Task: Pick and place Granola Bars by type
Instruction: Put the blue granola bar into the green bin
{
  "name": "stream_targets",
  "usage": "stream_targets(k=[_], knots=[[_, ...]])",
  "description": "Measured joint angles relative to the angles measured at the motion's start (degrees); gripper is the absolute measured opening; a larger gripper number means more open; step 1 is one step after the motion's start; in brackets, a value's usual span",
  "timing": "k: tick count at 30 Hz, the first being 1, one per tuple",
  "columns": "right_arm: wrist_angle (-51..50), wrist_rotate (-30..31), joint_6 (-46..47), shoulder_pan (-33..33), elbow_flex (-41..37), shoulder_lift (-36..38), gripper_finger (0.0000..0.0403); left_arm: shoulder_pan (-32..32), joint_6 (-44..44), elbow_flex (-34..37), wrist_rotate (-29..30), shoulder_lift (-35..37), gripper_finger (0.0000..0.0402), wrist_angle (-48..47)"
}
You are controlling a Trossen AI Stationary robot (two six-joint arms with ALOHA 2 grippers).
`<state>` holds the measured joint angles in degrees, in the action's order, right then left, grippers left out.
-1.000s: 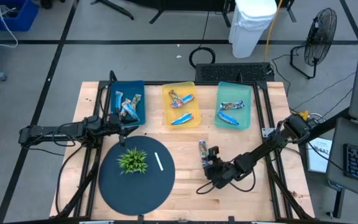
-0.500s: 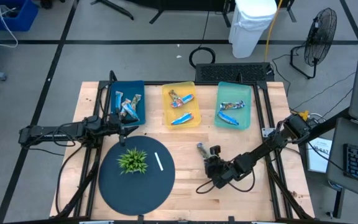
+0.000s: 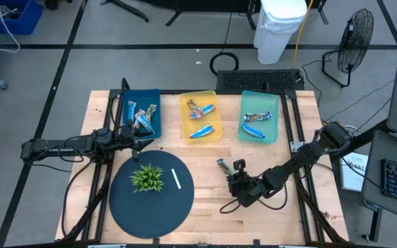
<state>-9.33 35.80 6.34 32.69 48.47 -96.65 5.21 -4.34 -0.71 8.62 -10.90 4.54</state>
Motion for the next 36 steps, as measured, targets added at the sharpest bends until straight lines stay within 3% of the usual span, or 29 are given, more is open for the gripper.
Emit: stream_targets(k=[13, 19, 32, 36], knots=[[-7.0, 9.5, -4.0, -0.9, 0.6, 22.1, 0.0003, 0.0, 0.0, 0.0, 0.0, 0.0, 0.0161, 0.0], [-10.1, 11.1, -4.0, -2.1, 0.6, 30.0, 0.0003, 0.0, 0.0, 0.0, 0.0, 0.0, 0.0161, 0.0], [-13.1, 10.4, -1.5, -2.5, 0.6, 32.3, 0.0003, 0.0, 0.0, 0.0, 0.0, 0.0, 0.0161, 0.0], [-13.1, 2.5, 1.2, -3.2, 0.6, 32.8, 0.0003, 0.0, 0.0, 0.0, 0.0, 0.0, 0.0161, 0.0]])
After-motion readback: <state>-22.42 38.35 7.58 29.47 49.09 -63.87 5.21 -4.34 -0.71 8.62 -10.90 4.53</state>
